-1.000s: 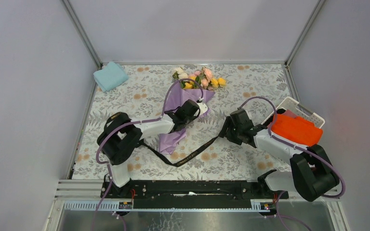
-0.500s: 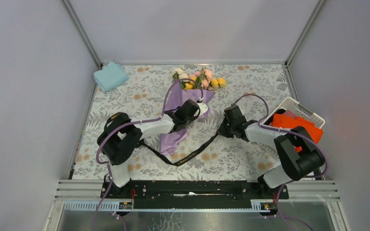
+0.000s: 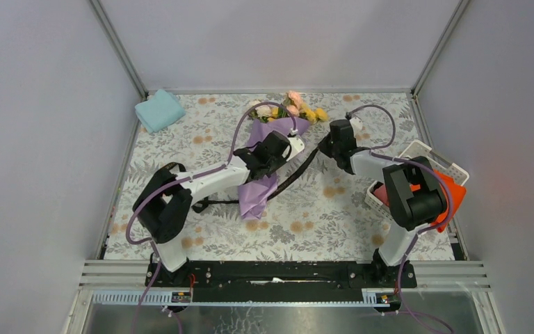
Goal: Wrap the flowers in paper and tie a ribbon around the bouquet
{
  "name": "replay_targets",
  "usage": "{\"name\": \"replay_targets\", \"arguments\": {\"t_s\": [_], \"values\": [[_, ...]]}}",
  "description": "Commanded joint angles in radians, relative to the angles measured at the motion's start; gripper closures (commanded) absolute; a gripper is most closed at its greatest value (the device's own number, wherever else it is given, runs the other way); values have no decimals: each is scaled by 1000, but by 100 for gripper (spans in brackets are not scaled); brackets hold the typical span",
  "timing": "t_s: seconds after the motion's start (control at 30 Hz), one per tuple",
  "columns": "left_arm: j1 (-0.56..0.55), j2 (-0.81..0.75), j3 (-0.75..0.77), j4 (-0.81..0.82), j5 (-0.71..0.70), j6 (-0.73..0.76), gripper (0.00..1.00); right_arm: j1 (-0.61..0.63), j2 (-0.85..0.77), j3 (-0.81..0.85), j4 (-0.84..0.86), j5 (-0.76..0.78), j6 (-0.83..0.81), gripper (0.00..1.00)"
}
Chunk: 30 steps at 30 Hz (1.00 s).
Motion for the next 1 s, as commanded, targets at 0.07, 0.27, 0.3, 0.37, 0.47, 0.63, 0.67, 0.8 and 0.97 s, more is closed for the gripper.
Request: {"name": "replay_targets", "arguments": {"t_s": [0.07, 0.27, 0.3, 0.37, 0.47, 0.63, 0.67, 0.8, 0.97], "values": [[3, -45, 58, -83, 133, -82, 100, -100, -71, 23, 57, 105, -36, 100], [-40, 3, 55, -97, 212, -133, 100, -226, -350, -55, -14, 172, -199, 100], [-49, 17, 60, -91, 211, -134, 100, -229, -408, -69, -23, 202, -229, 100], [-62, 38, 73, -80, 209, -139, 100, -230, -505, -91, -39, 244, -280, 100], [-82, 72, 86, -73, 218, -147, 100, -230, -615, -92, -89, 279, -338, 100], [-109, 122, 88, -44, 221, -158, 100, -230, -772, -66, -120, 266, -399, 100], [-114, 132, 90, -37, 219, -160, 100, -230, -792, -54, -123, 237, -411, 100], [-123, 158, 92, -4, 206, -169, 100, -228, -818, 21, -201, 49, -459, 100], [-122, 177, 91, 30, 200, -187, 100, -227, -804, 131, -381, -251, -499, 100]]}}
